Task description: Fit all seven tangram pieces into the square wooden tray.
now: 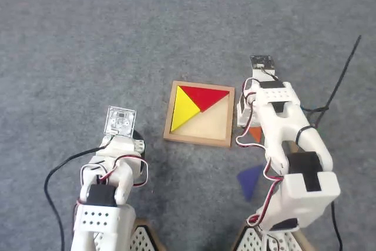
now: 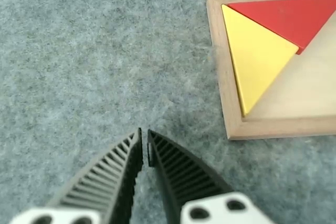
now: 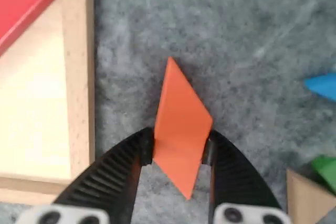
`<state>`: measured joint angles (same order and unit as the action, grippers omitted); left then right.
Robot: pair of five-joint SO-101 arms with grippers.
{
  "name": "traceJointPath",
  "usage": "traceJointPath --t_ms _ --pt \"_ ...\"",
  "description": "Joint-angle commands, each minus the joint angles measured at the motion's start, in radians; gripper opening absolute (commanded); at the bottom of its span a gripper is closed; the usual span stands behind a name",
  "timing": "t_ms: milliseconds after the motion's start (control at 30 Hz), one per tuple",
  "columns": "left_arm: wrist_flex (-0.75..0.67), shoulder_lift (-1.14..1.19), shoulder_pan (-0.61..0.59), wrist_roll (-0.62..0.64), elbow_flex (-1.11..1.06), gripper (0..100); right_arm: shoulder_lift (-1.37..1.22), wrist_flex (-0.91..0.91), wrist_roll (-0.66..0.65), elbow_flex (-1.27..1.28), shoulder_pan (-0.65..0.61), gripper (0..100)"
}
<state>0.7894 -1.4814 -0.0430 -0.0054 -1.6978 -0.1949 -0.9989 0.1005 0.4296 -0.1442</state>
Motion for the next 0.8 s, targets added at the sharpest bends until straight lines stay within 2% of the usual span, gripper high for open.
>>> traceJointPath --t_ms 0,167,333,633,767 --pt "0.008 -0.014 -0.005 0.008 0.008 2 -0.024 0.021 -0.049 -0.092 0.024 13.2" --pt "0.008 -0.014 -0.005 0.008 0.008 2 -0.074 0.015 -0.157 -0.121 0.024 14.7" --pt "0.008 -0.014 -0.005 0.008 0.008 2 -0.059 -0.087 -0.195 -0.153 0.025 28.9" --pt "0.008 -0.014 -0.005 0.008 0.008 2 -0.051 -0.105 -0.296 -0.16 0.025 29.6" --pt "0.008 -0.014 -0.005 0.008 0.008 2 -0.042 -0.105 -0.285 -0.161 0.025 29.6"
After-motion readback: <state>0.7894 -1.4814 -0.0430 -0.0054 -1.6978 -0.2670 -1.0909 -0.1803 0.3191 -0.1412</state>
